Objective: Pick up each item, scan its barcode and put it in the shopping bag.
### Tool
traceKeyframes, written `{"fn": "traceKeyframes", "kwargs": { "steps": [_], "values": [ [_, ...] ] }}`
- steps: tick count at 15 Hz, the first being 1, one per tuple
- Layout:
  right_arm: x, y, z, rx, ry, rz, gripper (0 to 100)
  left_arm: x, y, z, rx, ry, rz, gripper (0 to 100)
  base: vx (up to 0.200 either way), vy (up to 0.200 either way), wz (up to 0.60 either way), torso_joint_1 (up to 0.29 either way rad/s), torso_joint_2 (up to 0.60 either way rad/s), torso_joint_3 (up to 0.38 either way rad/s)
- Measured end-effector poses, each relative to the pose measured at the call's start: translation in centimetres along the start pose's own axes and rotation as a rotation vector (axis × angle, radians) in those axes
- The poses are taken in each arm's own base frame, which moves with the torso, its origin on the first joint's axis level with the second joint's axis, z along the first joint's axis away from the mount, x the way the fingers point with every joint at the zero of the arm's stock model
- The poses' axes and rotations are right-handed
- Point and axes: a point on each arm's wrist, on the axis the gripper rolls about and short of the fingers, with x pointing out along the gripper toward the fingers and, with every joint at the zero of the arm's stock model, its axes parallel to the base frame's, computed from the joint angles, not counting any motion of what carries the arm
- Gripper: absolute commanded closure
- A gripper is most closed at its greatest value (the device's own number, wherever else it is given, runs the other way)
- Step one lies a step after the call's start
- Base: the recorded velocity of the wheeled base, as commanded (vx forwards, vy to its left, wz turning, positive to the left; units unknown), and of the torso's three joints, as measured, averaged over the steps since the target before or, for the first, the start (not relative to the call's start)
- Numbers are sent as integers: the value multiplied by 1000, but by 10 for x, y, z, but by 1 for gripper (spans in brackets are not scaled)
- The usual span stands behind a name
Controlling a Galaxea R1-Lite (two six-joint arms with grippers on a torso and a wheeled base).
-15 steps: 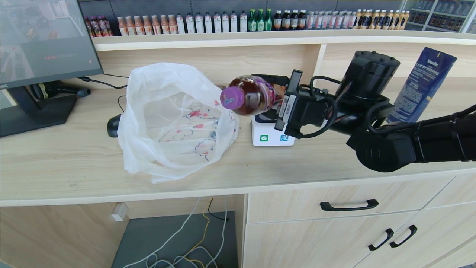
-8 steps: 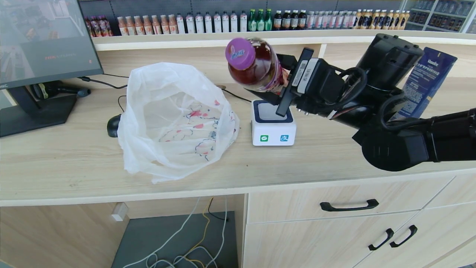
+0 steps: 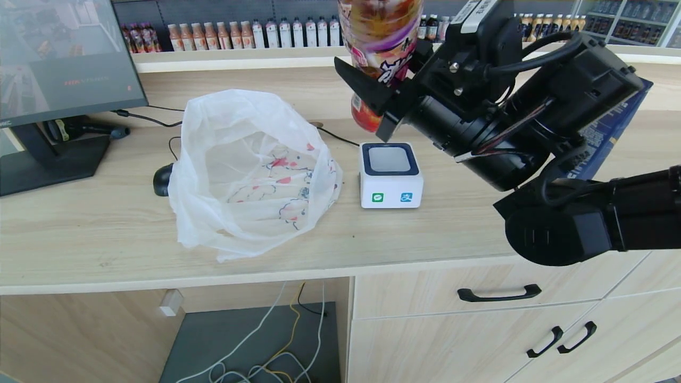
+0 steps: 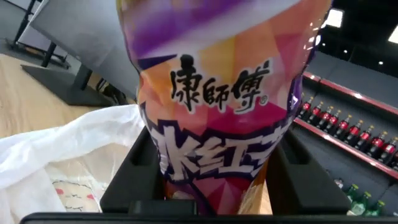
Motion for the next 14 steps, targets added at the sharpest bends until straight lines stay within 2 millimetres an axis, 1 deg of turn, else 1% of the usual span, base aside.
{"fn": "traceKeyframes", "kwargs": {
  "steps": [3, 5, 6, 8, 10, 14],
  "values": [
    [-3, -2, 2, 131, -9, -112, 100, 0, 0, 0, 0, 0, 0, 0, 0, 0, 0, 0, 0, 0],
    [-8, -1, 2, 210, -46, -185, 100, 0, 0, 0, 0, 0, 0, 0, 0, 0, 0, 0, 0, 0],
    [-10, 1, 0, 236, -59, -208, 100, 0, 0, 0, 0, 0, 0, 0, 0, 0, 0, 0, 0, 0],
    [-14, 1, -4, 277, -97, -333, 100, 0, 0, 0, 0, 0, 0, 0, 0, 0, 0, 0, 0, 0],
    [-12, 9, -9, 365, -81, -379, 100, 0, 0, 0, 2, 0, -1, 0, 0, 0, 0, 0, 0, 0],
    [-15, 8, -14, 379, -26, -536, 100, 0, 0, 0, 1, 0, 0, 0, 0, 0, 0, 0, 0, 0]
  ]
}}
